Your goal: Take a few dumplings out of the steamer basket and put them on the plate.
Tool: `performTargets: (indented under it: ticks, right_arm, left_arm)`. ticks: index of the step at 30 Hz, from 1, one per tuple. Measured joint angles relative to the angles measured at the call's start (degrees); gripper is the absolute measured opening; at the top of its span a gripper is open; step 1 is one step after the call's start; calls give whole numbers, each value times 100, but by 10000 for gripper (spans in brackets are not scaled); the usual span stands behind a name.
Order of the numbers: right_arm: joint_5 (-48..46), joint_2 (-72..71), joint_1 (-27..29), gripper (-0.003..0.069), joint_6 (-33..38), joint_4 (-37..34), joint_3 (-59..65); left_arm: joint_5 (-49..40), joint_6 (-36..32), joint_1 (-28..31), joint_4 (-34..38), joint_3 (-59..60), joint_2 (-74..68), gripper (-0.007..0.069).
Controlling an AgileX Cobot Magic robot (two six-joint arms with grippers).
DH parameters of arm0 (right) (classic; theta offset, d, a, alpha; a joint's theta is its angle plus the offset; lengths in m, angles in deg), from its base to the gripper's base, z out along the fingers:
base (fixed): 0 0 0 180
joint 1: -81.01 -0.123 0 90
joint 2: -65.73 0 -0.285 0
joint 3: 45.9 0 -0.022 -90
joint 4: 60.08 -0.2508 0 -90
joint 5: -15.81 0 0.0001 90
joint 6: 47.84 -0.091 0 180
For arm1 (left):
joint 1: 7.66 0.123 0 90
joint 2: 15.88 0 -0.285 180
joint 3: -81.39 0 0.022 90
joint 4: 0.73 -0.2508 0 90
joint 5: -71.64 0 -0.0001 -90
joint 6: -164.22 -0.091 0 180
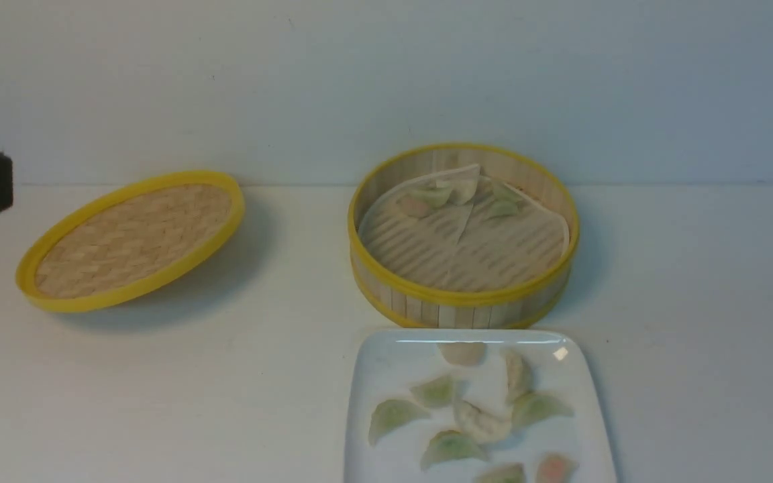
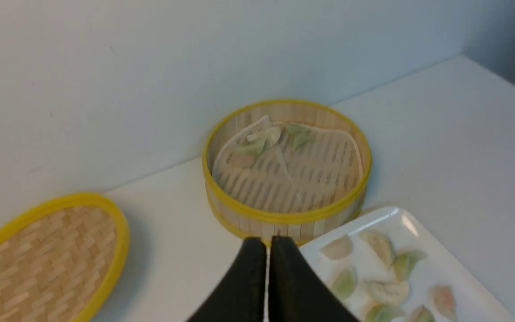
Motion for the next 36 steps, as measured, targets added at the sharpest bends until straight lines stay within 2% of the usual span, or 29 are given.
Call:
performTargets:
  ticks: [3,7,16,24,29,36]
  right_arm:
    - [0,0,0,-15,0,0,0]
    - [0,0,0,-15,0,0,0]
    - [0,0,0,-15,0,0,0]
    - [0,0,0,-15,0,0,0]
    - [0,-4,0,-15,0,0,0]
    - [0,-4,0,-15,0,0,0]
  left_arm:
    - [861,221,0,0,775,515,-6]
    - [1360,394,0,0,1378,935,-6]
    - [1436,447,0,0,1977,1065,-6]
    - [1462,399,0,-83,2047,1077,-6]
    - [1831,147,525,9,2446,1378,-6]
    - [2582,-891,2112,933,3977,2415,-6]
